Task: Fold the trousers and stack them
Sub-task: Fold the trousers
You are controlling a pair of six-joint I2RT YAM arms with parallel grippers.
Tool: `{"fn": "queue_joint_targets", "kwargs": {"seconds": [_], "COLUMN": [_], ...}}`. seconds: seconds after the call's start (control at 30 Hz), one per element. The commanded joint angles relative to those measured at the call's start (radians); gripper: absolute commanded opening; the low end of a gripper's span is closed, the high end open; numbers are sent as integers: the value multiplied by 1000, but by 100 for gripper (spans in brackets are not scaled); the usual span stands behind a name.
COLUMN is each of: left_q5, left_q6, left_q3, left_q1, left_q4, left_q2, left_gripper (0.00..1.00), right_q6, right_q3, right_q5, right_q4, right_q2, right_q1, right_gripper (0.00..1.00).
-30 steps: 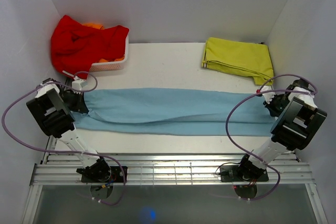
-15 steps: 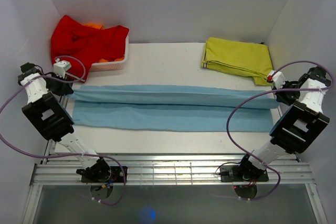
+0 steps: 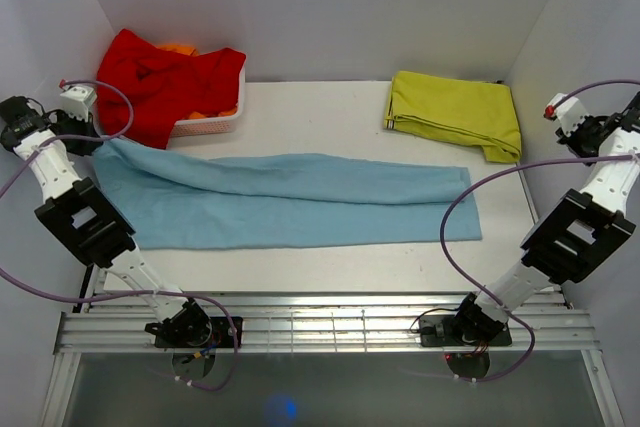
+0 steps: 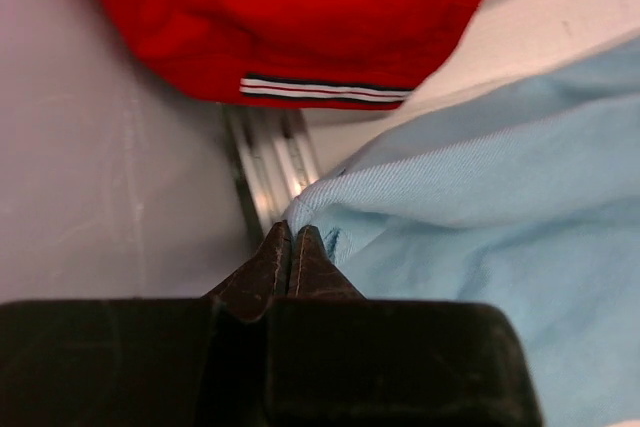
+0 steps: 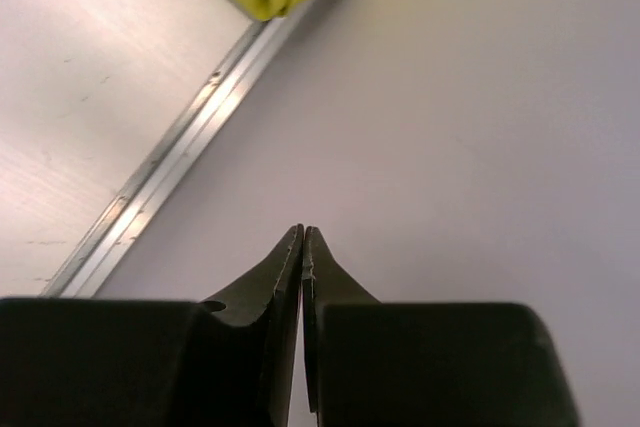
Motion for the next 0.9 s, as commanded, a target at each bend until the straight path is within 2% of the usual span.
{"fn": "queue_joint_targets", "kwargs": {"seconds": [0.0,0.1,0.17,0.2,0.27,0.37,0.5,0.53,0.63,0.7,0.87], "left_q5": [-19,-15,-7,11,26,42,34,34,36,34,37], "left_q6": [-103,-126,-111,-92,-46,47,107,122,142,152,153], "left_q3": [76,96,79,62,-22,-177,-315,-332,-383,-406,-447], "left_q1": [22,18,15,15,9,-4,-10,-11,-11,-11,-11], "left_q4": [146,140,132,128,120,132,175,177,180,183,190], "left_q2": [-12,9,6,-7,-33,-109,-178,-193,-210,-213,-210], "left_gripper": [0,0,0,0,0,0,0,0,0,0,0], "right_q6": [89,108,51,-5,-26,71,247,342,451,525,586], "right_q3": [94,129,140,133,108,54,112,126,106,38,-157], "right_q5": [-5,4,2,8,28,5,-114,-163,-206,-196,-85], "right_q4": [80,85,-37,-94,-220,-268,-369,-366,-310,-218,-73], "right_q2": [22,42,56,62,71,93,217,264,314,308,254], "right_q1": [12,41,61,91,128,210,305,316,354,392,504], "right_gripper": [8,8,8,13,41,52,53,53,53,50,43]}}
